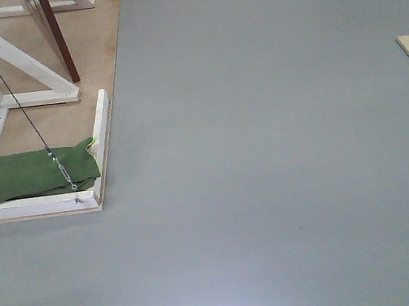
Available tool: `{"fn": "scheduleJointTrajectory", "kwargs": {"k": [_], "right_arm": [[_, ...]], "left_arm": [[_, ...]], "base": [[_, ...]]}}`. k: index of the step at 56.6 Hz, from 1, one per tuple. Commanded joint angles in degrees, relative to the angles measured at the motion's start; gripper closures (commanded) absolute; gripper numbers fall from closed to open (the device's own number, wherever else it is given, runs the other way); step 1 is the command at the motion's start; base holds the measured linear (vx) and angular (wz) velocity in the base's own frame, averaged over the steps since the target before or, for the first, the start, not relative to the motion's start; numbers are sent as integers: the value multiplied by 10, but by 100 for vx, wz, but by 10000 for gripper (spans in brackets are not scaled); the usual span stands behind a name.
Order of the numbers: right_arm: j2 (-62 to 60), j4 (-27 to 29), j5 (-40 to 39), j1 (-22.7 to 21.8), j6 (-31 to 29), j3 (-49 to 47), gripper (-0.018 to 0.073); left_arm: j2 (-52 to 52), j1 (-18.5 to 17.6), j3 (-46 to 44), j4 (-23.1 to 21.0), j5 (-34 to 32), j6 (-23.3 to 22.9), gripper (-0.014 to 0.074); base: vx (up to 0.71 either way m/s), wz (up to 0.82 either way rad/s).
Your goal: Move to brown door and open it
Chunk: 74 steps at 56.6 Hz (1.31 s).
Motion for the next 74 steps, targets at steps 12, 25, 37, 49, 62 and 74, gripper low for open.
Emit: {"fn": "scheduleJointTrajectory", "kwargs": {"k": [12, 25, 37, 49, 62, 74], "right_arm": [[-5, -4, -47, 1, -3, 3, 559], [-5, -4, -47, 1, -3, 3, 559], [-5, -4, -47, 1, -3, 3, 559], [-6, -4, -47, 1, -3, 3, 559], [-6, -4, -47, 1, -3, 3, 559], [-6, -4, -47, 1, -3, 3, 559]], "left_arm": [[-9, -2, -10, -1, -47, -5, 600], [-9, -2, -10, -1, -47, -5, 600], [-9, -2, -10, -1, -47, -5, 600], [-9, -2, -10, -1, -47, -5, 600], [-9, -2, -10, -1, -47, -5, 600], [-9, -2, -10, -1, -47, -5, 600]], "base": [[0, 0], [0, 0], [0, 0], [0, 0], [0, 0], [0, 0]]}}
